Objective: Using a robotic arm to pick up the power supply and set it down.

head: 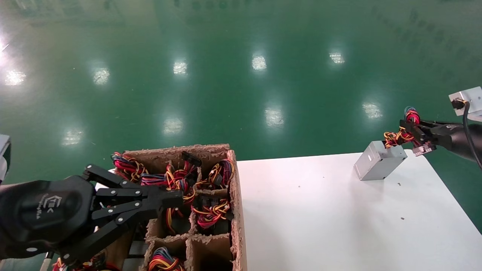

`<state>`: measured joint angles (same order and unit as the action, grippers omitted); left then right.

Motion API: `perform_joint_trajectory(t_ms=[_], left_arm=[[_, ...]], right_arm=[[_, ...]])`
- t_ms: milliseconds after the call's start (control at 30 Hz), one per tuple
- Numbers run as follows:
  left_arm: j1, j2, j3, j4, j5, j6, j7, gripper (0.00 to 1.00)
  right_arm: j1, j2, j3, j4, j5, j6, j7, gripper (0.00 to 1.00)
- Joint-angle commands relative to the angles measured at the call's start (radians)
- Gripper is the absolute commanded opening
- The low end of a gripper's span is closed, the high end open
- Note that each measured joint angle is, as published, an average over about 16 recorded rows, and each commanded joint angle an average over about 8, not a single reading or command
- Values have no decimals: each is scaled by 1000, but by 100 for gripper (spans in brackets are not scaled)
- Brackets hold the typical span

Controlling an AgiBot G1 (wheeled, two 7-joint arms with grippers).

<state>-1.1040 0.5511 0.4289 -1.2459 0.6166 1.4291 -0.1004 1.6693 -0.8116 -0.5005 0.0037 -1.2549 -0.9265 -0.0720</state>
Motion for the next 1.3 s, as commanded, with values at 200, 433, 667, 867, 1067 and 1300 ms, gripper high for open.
perform_joint_trajectory(t_ms=[200,433,667,867,1067,1300], left_arm=[[0,0,0,0,0,0,0,0],[0,0,0,0,0,0,0,0],[0,0,0,0,0,0,0,0],[0,0,0,0,0,0,0,0],[0,0,0,0,0,0,0,0],[0,0,0,0,0,0,0,0]], right_arm=[[-2,3,-3,-4,-5,-26,6,100],[1,3,-3,-1,-4,-41,8,100],[12,8,-3,4,-4,-48,6,100],[25,21,-2,7,-2,-56,4,100],[36,34,0,9,0,-67,0,100],[49,43,7,19,9,-93,-13,100]])
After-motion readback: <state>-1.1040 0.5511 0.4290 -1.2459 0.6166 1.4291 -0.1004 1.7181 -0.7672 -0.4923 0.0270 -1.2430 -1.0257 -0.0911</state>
